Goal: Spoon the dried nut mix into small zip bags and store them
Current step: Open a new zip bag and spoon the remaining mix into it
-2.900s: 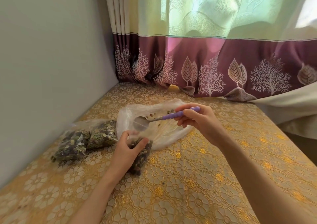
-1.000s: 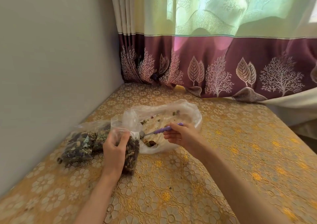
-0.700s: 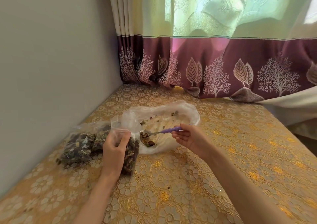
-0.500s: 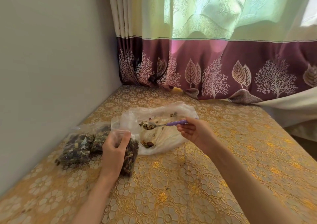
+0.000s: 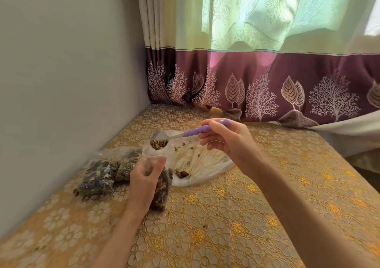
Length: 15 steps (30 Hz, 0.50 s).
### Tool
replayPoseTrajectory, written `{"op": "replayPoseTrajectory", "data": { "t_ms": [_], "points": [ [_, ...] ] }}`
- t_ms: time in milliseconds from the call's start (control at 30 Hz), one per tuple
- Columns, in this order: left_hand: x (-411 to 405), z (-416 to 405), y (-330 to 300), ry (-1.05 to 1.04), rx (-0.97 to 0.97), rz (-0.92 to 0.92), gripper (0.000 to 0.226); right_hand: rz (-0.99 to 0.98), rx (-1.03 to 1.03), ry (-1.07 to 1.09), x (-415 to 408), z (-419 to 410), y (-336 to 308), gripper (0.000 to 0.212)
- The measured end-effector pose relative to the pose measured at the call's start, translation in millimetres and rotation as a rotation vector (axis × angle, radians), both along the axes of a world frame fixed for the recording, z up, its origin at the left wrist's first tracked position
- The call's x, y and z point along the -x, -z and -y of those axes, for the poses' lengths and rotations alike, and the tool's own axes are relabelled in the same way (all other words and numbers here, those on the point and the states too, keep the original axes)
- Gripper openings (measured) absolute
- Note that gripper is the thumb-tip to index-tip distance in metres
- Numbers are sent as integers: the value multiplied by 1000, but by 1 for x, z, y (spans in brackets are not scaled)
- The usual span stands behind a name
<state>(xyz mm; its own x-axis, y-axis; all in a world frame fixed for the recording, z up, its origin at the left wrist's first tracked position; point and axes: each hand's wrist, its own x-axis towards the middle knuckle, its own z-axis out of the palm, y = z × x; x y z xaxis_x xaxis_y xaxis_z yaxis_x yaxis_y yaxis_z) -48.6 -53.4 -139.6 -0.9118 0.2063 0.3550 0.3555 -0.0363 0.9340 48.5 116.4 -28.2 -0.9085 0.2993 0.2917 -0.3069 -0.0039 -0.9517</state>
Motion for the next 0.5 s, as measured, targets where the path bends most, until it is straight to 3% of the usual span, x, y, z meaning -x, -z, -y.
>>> {"op": "replayPoseTrajectory", "data": {
  "t_ms": [200, 367, 500],
  "points": [
    [0, 0, -2, -14, -9, 8, 30, -10, -76, -23, -1, -2, 2, 20],
    [-2, 2, -6, -6, -15, 25, 71, -86, 72, 58, 0, -11, 6, 18],
    [-2, 3, -6, -2, -28, 50, 77, -34, 71, 198, 3, -25, 16, 18]
  ]
}}
